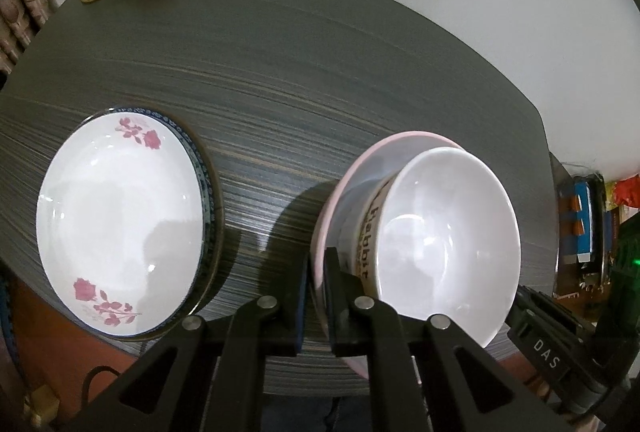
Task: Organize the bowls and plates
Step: 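Lift and carry the pink bowl stack over the plate stack with both tools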
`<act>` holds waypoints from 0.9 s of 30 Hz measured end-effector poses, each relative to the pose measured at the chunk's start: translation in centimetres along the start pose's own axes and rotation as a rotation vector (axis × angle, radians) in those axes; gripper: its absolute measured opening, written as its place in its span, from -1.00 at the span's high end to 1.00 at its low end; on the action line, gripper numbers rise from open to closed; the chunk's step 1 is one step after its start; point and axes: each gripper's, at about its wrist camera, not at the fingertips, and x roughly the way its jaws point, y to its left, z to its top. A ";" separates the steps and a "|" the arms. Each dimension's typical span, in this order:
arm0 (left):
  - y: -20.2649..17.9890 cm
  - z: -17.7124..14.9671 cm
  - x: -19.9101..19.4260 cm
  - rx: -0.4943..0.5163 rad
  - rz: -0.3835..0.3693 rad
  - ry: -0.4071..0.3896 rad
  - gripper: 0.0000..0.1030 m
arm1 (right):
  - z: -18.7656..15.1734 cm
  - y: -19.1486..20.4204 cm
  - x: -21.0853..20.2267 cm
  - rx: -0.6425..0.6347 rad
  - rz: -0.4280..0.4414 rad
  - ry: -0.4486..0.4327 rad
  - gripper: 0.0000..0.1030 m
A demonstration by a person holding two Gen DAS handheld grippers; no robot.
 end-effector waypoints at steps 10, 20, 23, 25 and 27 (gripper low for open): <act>0.9 -0.2 -1.9 -0.017 0.003 -0.035 0.86 | 0.1 1.5 -1.6 -0.038 0.008 -0.023 0.76; 3.0 -0.2 -4.1 -0.061 0.028 -0.082 0.86 | 0.3 4.5 -2.5 -0.094 0.027 -0.033 0.76; 3.8 0.0 -4.7 -0.079 0.037 -0.093 0.86 | 0.3 5.7 -2.6 -0.117 0.030 -0.033 0.76; 4.5 0.1 -5.1 -0.091 0.040 -0.099 0.86 | 0.3 6.4 -2.8 -0.133 0.034 -0.032 0.76; 5.5 0.1 -5.6 -0.105 0.044 -0.106 0.86 | 0.3 7.3 -2.8 -0.149 0.038 -0.029 0.76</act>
